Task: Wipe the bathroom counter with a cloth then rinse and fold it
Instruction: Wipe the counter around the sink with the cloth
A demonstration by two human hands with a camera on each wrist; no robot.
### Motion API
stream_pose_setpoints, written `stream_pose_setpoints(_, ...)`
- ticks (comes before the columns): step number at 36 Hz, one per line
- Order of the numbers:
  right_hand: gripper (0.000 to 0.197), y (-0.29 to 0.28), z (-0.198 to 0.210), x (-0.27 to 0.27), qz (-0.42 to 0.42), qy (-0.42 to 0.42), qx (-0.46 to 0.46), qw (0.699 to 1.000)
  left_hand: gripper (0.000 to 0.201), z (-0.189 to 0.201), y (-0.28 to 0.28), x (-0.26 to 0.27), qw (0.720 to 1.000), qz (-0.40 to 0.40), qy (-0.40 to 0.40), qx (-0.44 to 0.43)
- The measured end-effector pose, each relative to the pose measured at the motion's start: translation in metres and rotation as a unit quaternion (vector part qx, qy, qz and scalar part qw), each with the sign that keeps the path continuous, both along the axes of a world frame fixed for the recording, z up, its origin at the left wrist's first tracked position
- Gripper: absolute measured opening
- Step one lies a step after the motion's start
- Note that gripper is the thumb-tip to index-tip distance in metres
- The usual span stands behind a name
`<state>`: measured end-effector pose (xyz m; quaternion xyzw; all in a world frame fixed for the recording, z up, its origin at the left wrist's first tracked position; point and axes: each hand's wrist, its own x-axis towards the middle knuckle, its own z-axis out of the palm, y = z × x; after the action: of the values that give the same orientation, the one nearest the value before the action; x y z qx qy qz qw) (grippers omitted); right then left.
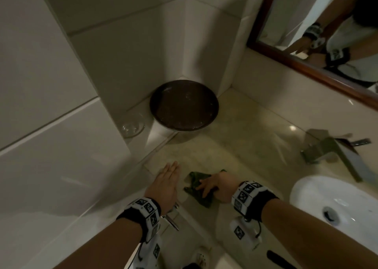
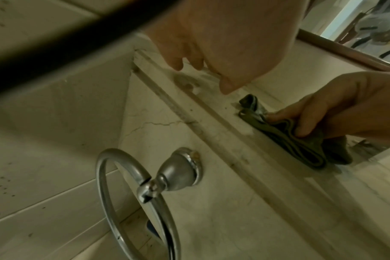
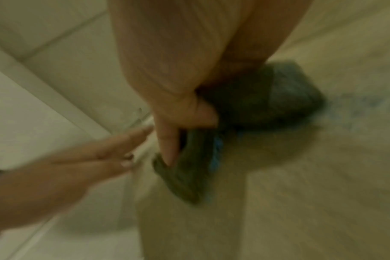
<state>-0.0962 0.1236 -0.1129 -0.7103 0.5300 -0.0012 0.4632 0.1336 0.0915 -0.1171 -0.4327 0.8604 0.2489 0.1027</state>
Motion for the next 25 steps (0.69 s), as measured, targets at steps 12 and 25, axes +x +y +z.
stream_pose_setpoints(12, 0.057, 0.048, 0.024, 0.016, -0.237, 0.239, -0.109, 0.935, 0.062, 0.005, 0.008, -0.048, 0.999, -0.034, 0.032, -0.005)
stream_pose_setpoints(25, 0.092, 0.009, -0.014, 0.087, -0.4, 0.331, 0.012, 0.855, 0.059, -0.004, -0.001, -0.035, 0.999, -0.019, 0.025, -0.013)
